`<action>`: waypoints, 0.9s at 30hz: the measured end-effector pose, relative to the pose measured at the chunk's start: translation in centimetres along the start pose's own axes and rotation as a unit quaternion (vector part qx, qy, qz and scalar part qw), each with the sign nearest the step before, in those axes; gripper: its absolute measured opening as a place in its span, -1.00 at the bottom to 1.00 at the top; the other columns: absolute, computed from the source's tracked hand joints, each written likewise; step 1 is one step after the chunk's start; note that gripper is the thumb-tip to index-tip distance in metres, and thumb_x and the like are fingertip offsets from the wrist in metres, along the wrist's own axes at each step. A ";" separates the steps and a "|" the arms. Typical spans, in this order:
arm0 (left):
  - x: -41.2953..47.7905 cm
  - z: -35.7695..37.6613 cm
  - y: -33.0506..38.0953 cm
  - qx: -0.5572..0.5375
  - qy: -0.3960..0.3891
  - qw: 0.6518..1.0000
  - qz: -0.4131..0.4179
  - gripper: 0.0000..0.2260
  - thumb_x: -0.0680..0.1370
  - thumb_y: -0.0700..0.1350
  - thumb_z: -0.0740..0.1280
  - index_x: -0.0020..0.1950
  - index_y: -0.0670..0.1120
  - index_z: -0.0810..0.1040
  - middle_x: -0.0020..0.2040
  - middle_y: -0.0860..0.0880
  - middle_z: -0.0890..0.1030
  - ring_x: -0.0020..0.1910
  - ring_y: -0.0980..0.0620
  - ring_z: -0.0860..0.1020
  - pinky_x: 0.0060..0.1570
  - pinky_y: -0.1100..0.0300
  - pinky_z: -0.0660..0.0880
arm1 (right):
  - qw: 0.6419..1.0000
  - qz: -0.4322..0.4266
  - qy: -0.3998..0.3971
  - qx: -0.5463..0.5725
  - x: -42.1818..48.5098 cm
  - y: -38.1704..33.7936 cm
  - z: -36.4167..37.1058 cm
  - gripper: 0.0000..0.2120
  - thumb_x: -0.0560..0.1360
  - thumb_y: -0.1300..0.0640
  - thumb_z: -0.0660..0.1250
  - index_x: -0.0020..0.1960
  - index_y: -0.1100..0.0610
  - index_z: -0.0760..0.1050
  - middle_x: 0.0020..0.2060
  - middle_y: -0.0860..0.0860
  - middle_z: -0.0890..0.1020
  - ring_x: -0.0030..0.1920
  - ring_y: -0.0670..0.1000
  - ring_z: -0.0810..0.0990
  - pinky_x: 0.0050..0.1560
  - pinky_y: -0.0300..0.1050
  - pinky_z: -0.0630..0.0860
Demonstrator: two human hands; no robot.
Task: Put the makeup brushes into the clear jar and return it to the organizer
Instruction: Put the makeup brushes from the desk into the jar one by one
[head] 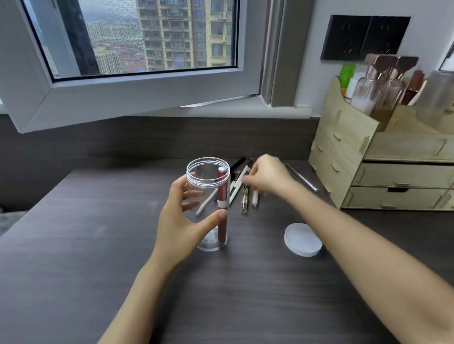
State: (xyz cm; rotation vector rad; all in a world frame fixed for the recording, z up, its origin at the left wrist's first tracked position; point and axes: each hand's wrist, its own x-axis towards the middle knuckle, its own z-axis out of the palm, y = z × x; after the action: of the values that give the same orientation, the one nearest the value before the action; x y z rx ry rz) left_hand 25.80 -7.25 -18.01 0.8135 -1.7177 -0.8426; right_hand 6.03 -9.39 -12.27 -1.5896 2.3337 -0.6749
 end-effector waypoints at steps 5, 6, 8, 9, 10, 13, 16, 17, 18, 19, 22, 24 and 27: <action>0.1 -0.1 -0.1 0.005 0.003 1.000 0.005 -0.37 0.19 0.17 0.48 0.20 0.29 0.31 0.11 0.28 0.53 0.07 0.23 0.55 0.00 0.51 0.41 | 0.998 0.044 0.038 -0.032 1.9 0.3 4.2 -0.85 0.45 0.15 0.33 -0.04 0.20 0.59 0.09 0.18 0.65 0.18 0.20 0.57 0.00 -0.10 0.49; 0.1 -0.1 -0.1 0.007 0.003 1.000 0.006 -0.36 0.20 0.16 0.49 0.21 0.28 0.31 0.11 0.29 0.54 0.07 0.24 0.54 0.01 0.50 0.41 | 0.997 0.049 0.044 -0.040 2.3 0.3 4.6 -0.77 0.46 0.18 0.29 0.07 0.23 0.57 0.13 0.18 0.63 0.21 0.20 0.55 0.05 -0.09 0.49; 0.1 -0.1 -0.3 0.013 -0.001 1.000 0.007 -0.34 0.22 0.11 0.52 0.24 0.25 0.31 0.11 0.30 0.54 0.09 0.24 0.54 0.03 0.50 0.41 | 0.997 0.061 0.047 -0.029 2.7 0.4 5.0 -0.73 0.48 0.22 0.24 0.13 0.26 0.55 0.16 0.19 0.61 0.24 0.20 0.53 0.10 -0.09 0.49; 0.1 0.0 -0.3 0.014 -0.001 1.000 0.007 -0.34 0.23 0.08 0.53 0.25 0.21 0.31 0.11 0.28 0.54 0.09 0.24 0.53 0.03 0.50 0.41 | 0.996 0.069 0.045 -0.017 2.8 0.5 4.9 -0.76 0.47 0.23 0.25 0.09 0.27 0.55 0.14 0.20 0.62 0.23 0.20 0.54 0.11 -0.09 0.49; 0.1 0.0 -0.4 0.014 0.000 1.000 0.007 -0.33 0.24 0.05 0.54 0.26 0.17 0.32 0.12 0.25 0.54 0.10 0.24 0.53 0.03 0.51 0.41 | 0.996 0.080 0.041 0.001 2.7 0.5 4.4 -0.83 0.45 0.24 0.26 -0.01 0.26 0.56 0.07 0.21 0.65 0.18 0.21 0.58 0.08 -0.08 0.51; 0.1 -0.1 -0.3 0.019 -0.002 1.000 0.013 -0.32 0.25 0.05 0.57 0.27 0.16 0.31 0.13 0.25 0.51 0.12 0.28 0.50 0.04 0.52 0.41 | 0.977 0.103 0.034 0.185 1.5 0.0 1.7 -0.97 0.38 0.32 0.28 -0.20 0.23 0.48 -0.38 0.15 0.60 -0.31 0.13 0.68 -0.41 -0.13 0.52; 0.1 0.0 -0.1 0.019 -0.001 1.000 0.010 -0.33 0.24 0.14 0.53 0.26 0.23 0.29 0.14 0.27 0.51 0.12 0.28 0.50 0.05 0.51 0.40 | 0.880 0.034 0.052 0.470 -0.9 -1.3 -2.2 -0.87 0.46 0.39 0.23 -0.13 0.19 0.42 -0.42 0.11 0.51 -0.64 -0.13 0.50 -0.67 -0.31 0.36; 0.1 0.0 -0.1 0.018 0.000 1.000 0.008 -0.33 0.24 0.14 0.52 0.26 0.22 0.30 0.14 0.26 0.51 0.12 0.28 0.50 0.06 0.50 0.40 | 0.846 -0.012 0.069 0.528 -2.0 -1.9 -3.5 -0.84 0.47 0.40 0.22 -0.14 0.16 0.42 -0.39 0.11 0.52 -0.63 -0.15 0.50 -0.65 -0.33 0.39; 0.0 0.0 -0.1 0.016 0.000 1.000 0.007 -0.32 0.24 0.12 0.54 0.28 0.19 0.30 0.14 0.25 0.52 0.12 0.27 0.51 0.06 0.51 0.40 | 0.820 -0.061 0.081 0.563 -2.9 -2.6 -4.6 -0.82 0.48 0.40 0.23 -0.11 0.13 0.43 -0.36 0.09 0.54 -0.58 -0.14 0.54 -0.61 -0.32 0.43; 0.0 0.0 -0.1 0.015 -0.001 1.000 0.007 -0.32 0.25 0.10 0.55 0.29 0.16 0.31 0.14 0.25 0.52 0.12 0.27 0.51 0.05 0.51 0.40 | 0.811 -0.109 0.086 0.568 -4.0 -3.3 -5.6 -0.80 0.49 0.38 0.25 -0.06 0.10 0.43 -0.33 0.06 0.56 -0.51 -0.12 0.57 -0.56 -0.30 0.46; 0.0 0.0 -0.1 0.017 -0.005 1.000 0.012 -0.32 0.27 0.06 0.54 0.30 0.13 0.30 0.14 0.23 0.51 0.13 0.26 0.50 0.06 0.50 0.41 | 0.890 -0.215 0.073 0.395 -5.8 -5.0 -6.1 -0.83 0.45 0.28 0.34 -0.03 0.05 0.47 -0.29 -0.03 0.61 -0.34 -0.10 0.60 -0.37 -0.27 0.52; 0.0 0.1 -0.1 0.021 -0.006 1.000 0.012 -0.32 0.26 0.08 0.52 0.30 0.13 0.30 0.14 0.24 0.52 0.12 0.23 0.52 0.07 0.48 0.42 | 0.946 -0.245 0.043 0.207 -5.9 -5.6 -5.5 -0.92 0.42 0.15 0.37 -0.09 0.05 0.53 -0.27 -0.06 0.63 -0.23 -0.06 0.61 -0.18 -0.17 0.54; 0.0 0.1 -0.1 0.020 -0.007 1.000 0.012 -0.30 0.24 0.17 0.50 0.30 0.11 0.32 0.15 0.21 0.54 0.11 0.17 0.54 0.08 0.47 0.43 | 0.961 -0.275 0.031 -0.023 -5.7 -5.7 -4.6 -0.83 0.43 0.03 0.31 -0.16 0.13 0.58 -0.19 -0.02 0.58 -0.10 0.01 0.49 -0.11 -0.11 0.40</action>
State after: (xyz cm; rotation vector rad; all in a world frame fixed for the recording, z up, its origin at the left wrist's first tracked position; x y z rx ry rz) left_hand 25.72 -7.27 -18.11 0.8141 -1.7582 -0.8033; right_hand 10.84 -4.78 -5.83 -2.2964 1.9512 -0.7860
